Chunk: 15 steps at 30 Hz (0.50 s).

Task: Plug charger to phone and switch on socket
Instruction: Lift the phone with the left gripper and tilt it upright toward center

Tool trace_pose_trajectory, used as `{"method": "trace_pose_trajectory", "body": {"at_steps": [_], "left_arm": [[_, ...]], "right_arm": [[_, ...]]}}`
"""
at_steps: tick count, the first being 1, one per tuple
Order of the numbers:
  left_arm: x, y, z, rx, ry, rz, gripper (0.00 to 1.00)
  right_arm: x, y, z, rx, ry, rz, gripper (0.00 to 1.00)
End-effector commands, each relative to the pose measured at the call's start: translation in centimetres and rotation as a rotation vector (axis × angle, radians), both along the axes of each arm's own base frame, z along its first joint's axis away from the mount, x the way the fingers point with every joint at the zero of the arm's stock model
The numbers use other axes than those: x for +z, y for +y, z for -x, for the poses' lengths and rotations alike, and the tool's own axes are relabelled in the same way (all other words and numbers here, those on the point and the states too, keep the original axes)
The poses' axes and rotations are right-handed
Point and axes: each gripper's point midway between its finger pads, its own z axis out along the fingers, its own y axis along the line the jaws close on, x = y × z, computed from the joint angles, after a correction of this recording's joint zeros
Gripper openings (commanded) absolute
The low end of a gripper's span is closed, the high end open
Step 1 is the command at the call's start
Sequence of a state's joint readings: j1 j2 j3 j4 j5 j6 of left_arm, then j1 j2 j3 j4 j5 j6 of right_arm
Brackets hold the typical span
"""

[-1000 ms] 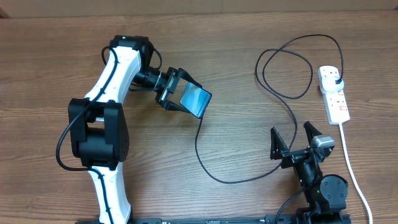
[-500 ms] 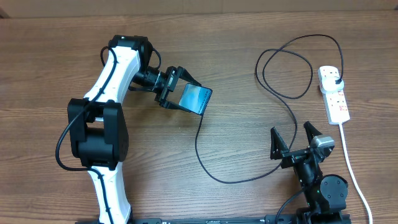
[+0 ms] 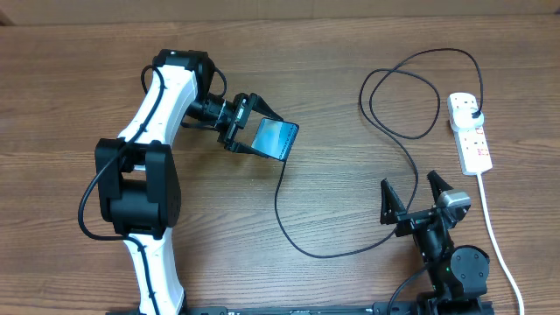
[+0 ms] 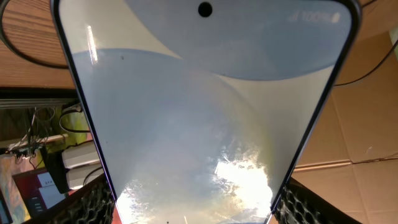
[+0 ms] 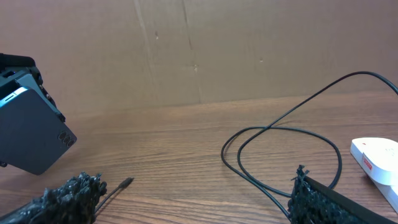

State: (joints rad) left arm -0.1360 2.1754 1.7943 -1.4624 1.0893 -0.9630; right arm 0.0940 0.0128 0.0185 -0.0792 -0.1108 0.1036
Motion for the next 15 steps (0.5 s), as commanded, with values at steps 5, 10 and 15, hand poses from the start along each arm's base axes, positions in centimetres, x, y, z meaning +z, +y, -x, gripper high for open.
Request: {"method": "trace_pose_trajectory", "body": {"at_steps": [5,10,15], "left_arm": [[1.60,-0.27,-0.74,0.023,-0.017,0.051,0.71],[1.61,-0.29,-0.74,0.023,-0.017,0.051,0.72],[1.33,-0.14,-0.69,0.018,-0.021,0.034,0.74]], "right_arm": [[-0.18,-0.03,-0.02,-0.005,-0.004,0.000,1.00],[-0.18,-0.03,-0.02,-0.005,-0.004,0.000,1.00],[-0.18,-0.04,-0.02,-0.006,-0.004,0.000,1.00]]}}
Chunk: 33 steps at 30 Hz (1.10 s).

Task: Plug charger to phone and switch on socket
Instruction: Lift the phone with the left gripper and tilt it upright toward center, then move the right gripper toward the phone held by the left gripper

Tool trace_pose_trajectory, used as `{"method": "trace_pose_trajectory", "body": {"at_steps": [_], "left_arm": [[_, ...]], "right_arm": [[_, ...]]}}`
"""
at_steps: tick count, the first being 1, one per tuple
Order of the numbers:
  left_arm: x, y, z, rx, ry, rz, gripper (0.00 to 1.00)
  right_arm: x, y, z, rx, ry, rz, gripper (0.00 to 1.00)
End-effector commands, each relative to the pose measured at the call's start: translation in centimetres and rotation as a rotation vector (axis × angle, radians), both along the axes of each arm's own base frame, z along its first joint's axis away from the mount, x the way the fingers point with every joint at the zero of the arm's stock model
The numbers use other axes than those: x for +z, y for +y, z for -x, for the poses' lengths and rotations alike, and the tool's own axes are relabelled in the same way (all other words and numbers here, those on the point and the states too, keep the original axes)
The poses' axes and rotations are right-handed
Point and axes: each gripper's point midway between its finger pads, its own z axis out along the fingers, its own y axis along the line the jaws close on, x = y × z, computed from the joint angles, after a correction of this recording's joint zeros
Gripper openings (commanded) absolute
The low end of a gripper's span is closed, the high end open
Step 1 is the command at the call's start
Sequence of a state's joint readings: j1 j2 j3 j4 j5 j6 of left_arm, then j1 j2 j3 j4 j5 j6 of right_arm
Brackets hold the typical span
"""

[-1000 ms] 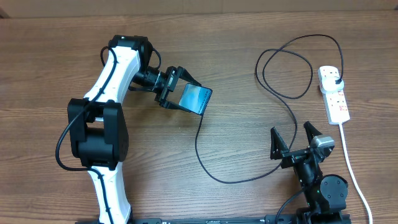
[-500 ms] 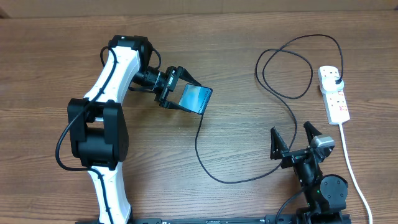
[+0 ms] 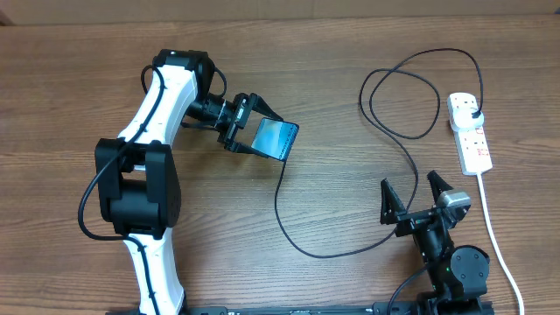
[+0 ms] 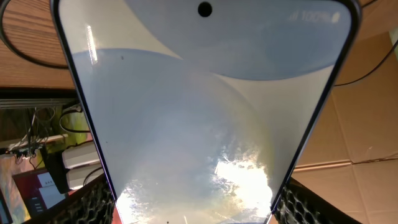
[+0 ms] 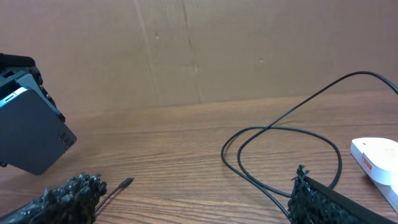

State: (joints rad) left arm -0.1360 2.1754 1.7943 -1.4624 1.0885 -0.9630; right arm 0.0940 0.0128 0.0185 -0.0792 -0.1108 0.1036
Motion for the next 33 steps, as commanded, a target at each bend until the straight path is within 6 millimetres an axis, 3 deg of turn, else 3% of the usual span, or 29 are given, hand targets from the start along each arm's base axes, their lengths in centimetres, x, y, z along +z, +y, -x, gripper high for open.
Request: {"method": "trace_pose_trajectory", "body": {"at_steps": [1,13,22,33], "left_arm": [[1.3,-0.1,-0.7,0.016,-0.024,0.036,0.74],[0.8,1.0,-1.1,0.022,-0.050,0.010,0.70],[-4.7,5.8,-0.7,-0.005,-0.022,-0.435,0.70],[-7.3,8.8,-0.2,-0.035,-0.019,-0.768,0.68]], "right_arm": [[-0.2,0.0,0.0,-0.005,-0.004,0.000,1.00],[-0.2,0.0,0.0,-0.006,-0.004,0.000,1.00],[-0.2,0.0,0.0,-0.005,-0.003,0.000,1.00],[0.6,0.0,0.0,-0.004,-0.035,-0.003,1.00]]}}
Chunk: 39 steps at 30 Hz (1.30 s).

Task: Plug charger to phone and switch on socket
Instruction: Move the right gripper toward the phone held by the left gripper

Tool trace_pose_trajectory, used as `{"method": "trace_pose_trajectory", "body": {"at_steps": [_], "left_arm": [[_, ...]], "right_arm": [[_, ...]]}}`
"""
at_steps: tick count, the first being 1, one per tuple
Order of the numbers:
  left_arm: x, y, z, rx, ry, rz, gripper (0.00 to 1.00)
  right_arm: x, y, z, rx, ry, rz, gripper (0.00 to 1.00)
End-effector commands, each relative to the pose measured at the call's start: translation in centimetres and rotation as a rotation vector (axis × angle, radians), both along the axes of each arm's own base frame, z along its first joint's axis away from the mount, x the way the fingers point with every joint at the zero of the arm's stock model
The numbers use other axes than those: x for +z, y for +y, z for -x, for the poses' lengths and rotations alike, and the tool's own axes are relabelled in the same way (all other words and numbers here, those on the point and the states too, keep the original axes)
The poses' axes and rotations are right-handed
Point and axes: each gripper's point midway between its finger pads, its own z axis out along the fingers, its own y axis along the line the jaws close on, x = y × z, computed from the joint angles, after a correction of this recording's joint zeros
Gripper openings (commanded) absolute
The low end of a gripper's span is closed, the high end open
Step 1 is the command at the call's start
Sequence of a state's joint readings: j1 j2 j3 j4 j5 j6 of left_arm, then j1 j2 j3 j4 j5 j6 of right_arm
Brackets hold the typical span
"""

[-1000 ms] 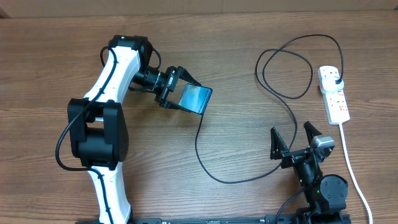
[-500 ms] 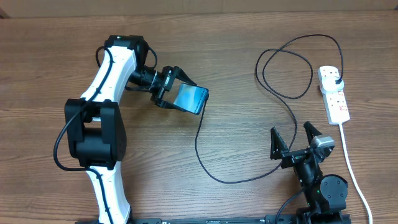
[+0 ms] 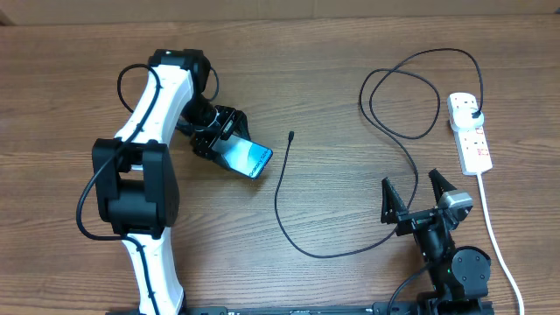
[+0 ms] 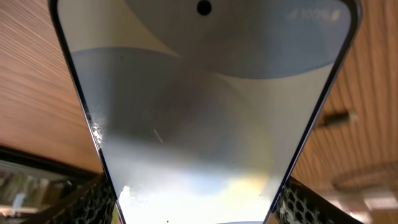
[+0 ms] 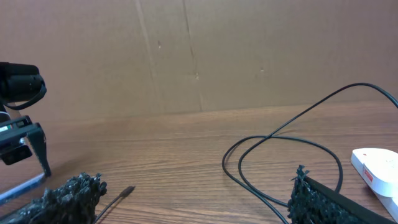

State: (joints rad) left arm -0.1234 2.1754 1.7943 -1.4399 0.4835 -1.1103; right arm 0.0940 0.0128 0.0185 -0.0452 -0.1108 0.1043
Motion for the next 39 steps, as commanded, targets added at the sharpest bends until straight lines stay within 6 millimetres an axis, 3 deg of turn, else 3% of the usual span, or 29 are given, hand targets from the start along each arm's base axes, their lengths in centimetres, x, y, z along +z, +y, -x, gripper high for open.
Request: {"method": "trace_pose_trajectory", "body": {"at_steps": [1,7,12,17,23,28,31,39], "left_arm": [[-0.3,1.0,-0.4,-0.007,-0.028,-0.175,0.68],[-0.6,-0.1,-0.4,-0.045,-0.057,-0.215,0.68],[-0.6,-1.2,-1.0,-0.064,-0.095,-0.203,0.68],[-0.1,-1.7,-1.8,-0.066,-0.132,-0.195,0.68],[1.6,-2.2,-3.0,-0.069,-0.187,-0.182,0.67],[2.3,-2.9,-3.4,-0.081,-0.217,-0.174,0.67],[2.4,-3.4,-3.3,-0.094,-0.222,-0.172,0.69],[2.4,-3.8,-3.1,-0.104,-0.223,-0.171,0.70]], "right_arm": [[-0.5,0.0,0.0,-0.002,0.010,-0.001,1.00],[-0.6,3.3,1.1,0.198,0.076,-0.185,1.00],[0.0,4.9,1.8,0.303,0.110,-0.274,1.00],[1.9,6.0,2.0,0.372,0.157,-0.292,1.00],[5.3,8.7,1.1,0.536,0.303,-0.325,1.00],[6.0,11.5,0.0,0.731,0.463,-0.357,1.00],[5.7,12.8,-0.9,0.837,0.564,-0.391,1.00],[0.4,13.5,-5.2,0.784,0.834,-0.602,1.00]]}}
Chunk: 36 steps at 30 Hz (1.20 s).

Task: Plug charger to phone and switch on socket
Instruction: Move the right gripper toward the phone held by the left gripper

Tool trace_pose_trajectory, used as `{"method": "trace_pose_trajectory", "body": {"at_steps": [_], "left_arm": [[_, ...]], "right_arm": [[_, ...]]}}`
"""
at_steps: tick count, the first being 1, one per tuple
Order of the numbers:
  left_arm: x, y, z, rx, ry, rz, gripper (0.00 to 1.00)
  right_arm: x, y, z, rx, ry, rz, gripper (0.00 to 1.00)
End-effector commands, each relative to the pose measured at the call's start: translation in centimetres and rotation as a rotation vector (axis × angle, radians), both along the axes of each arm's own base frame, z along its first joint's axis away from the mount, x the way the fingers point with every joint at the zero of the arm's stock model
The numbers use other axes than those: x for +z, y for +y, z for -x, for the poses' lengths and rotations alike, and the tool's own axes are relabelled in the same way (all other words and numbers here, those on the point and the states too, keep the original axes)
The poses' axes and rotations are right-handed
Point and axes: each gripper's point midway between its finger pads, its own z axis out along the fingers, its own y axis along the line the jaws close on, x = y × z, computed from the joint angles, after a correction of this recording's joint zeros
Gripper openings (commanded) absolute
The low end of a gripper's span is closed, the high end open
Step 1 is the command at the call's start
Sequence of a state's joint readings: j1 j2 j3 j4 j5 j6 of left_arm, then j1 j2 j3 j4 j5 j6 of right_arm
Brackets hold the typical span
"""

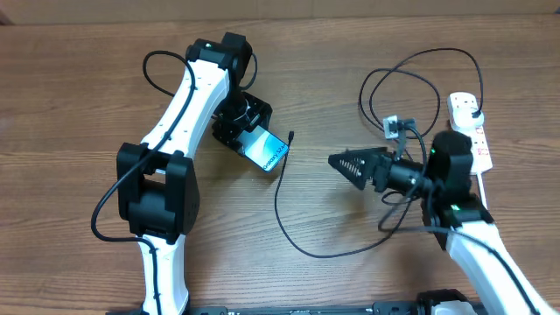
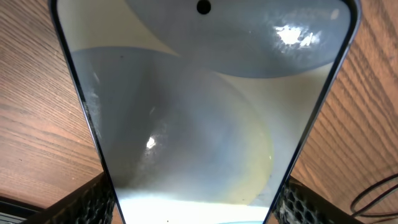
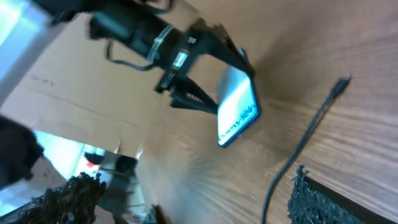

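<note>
My left gripper [image 1: 248, 131] is shut on the phone [image 1: 268, 151], which is tilted low over the table with its lit screen facing up. That screen [image 2: 199, 106] fills the left wrist view, with mesh fingers [image 2: 87, 202] at both edges. The black charger cable [image 1: 278, 206] lies on the wood; its free tip [image 1: 290, 136] sits just right of the phone. My right gripper [image 1: 350, 164] is open in mid-table, pointing left at the phone [image 3: 237, 115] and the cable tip [image 3: 341, 84]. The white power strip [image 1: 479, 150] lies far right with the charger plugged in.
The cable loops [image 1: 402, 96] across the right half of the table and passes under my right arm. Brown cardboard walls the far edge. Bare wood table [image 1: 79, 105] spreads left of the left arm.
My right arm has left its place at the front right, and its open gripper now points at the phone from mid-table. The left arm has shifted right, bringing the phone beside the cable tip.
At the two oldest moments my left gripper held the phone raised over the cable tip while the right arm stood at the front right. Then the phone was lower and left of the bare tip. Now it is beside the tip, with the right gripper near.
</note>
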State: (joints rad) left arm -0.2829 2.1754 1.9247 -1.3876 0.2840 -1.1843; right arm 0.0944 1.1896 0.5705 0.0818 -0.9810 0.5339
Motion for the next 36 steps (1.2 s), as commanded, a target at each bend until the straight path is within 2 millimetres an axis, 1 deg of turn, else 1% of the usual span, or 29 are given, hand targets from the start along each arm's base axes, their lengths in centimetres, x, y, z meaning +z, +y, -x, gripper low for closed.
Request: {"method": "trace_pose_trajectory", "body": {"at_steps": [1,4,9,12,16,25,36], "left_arm": [[1.1,-0.3,-0.6,0.015,-0.031,0.005,0.70],[1.1,-0.3,-0.6,0.016,-0.031,0.005,0.70],[1.1,-0.4,-0.6,0.014,-0.033,0.006,0.70],[1.1,-0.4,-0.6,0.014,-0.034,0.006,0.70],[1.1,-0.4,-0.6,0.014,-0.033,0.006,0.70],[1.1,-0.8,-0.4,0.004,-0.034,0.007,0.71],[1.1,-1.2,-0.3,-0.007,-0.033,0.008,0.71]], "right_arm": [[-0.7,0.8,-0.8,0.020,0.121,-0.065,0.99],[-2.0,1.1,-1.5,0.004,0.155,-0.058,0.92],[-3.2,1.1,-2.8,-0.119,0.223,-0.027,0.90],[-3.6,1.6,-3.0,-0.151,0.239,-0.012,0.90],[-3.9,2.3,-3.0,-0.174,0.248,0.005,0.90],[-3.6,3.5,-3.2,-0.201,0.240,0.002,0.88],[-3.9,3.7,-3.5,-0.253,0.266,0.004,0.87]]}}
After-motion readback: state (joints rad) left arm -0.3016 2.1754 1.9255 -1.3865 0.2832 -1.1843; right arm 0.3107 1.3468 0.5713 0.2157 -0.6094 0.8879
